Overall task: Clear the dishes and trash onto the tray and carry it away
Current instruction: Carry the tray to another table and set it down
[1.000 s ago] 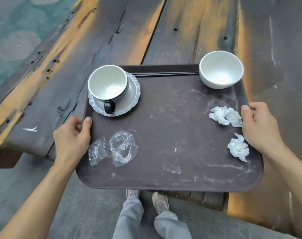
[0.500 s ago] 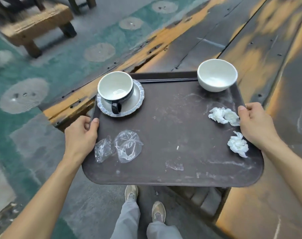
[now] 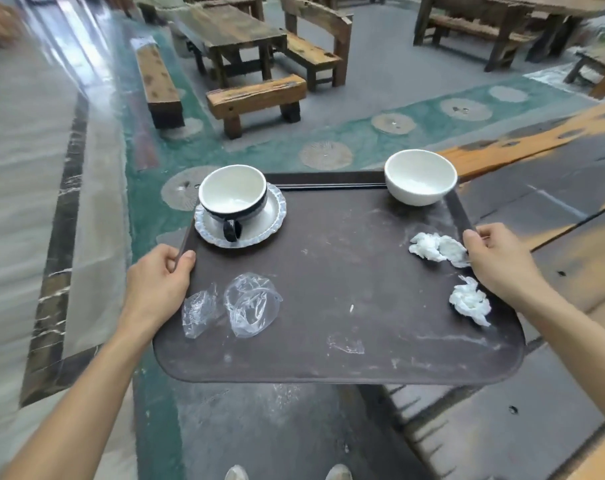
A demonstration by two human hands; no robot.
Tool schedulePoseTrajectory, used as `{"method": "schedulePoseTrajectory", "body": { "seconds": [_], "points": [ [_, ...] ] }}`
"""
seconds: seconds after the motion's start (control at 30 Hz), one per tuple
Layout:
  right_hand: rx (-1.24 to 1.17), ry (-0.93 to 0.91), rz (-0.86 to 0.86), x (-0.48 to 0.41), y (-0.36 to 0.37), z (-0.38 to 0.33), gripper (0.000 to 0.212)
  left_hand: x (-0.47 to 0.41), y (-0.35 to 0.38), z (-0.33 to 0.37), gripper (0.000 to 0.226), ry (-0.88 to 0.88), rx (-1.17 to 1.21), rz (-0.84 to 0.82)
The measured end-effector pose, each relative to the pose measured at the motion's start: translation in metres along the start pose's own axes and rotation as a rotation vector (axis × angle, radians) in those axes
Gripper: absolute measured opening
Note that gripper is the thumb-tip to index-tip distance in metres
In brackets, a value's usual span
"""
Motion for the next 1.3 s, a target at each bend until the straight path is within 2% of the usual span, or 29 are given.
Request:
{"method": "schedulePoseTrajectory", "body": {
  "seconds": [0.17,0.3,0.37,0.63,0.97,1.3],
  "points": [
    [0.001,-0.079,-0.062,-0.014,0.044,-0.079,0.033,-0.007,-0.071,-0.049,0.028,-0.075,-0.013,0.104],
    [0.041,-0.230,-0.087,-0.013,0.082,-0.151,0.044,-0.016,-0.127,-0.101,0.031,-0.154,-0.024,0.187],
    [0.046,-0.267,-0.101,-0.008,0.103,-0.184,0.041,-0.022,-0.154,-0.123,0.032,-0.181,-0.034,0.221],
    [0.052,-0.353,-0.172,0.003,0.191,-0.274,0.036,-0.051,-0.236,-0.207,0.034,-0.256,-0.070,0.229],
    [0.043,-0.406,-0.194,0.003,0.259,-0.349,0.044,-0.098,-0.282,-0.269,0.027,-0.304,-0.029,0.261],
    [0.034,-0.417,-0.219,-0.051,0.307,-0.390,0.044,-0.166,-0.273,-0.278,0.019,-0.320,-0.063,0.271]
  ]
}}
Point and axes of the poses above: each hand's wrist, its own x-axis away from the middle knuckle, its own y-axis out of the palm, z = x × y, the point moved 6 cm from there along -x, towards the middle knuckle, and after that the axes turned 7 degrees about -y, right-handed, at the moved point
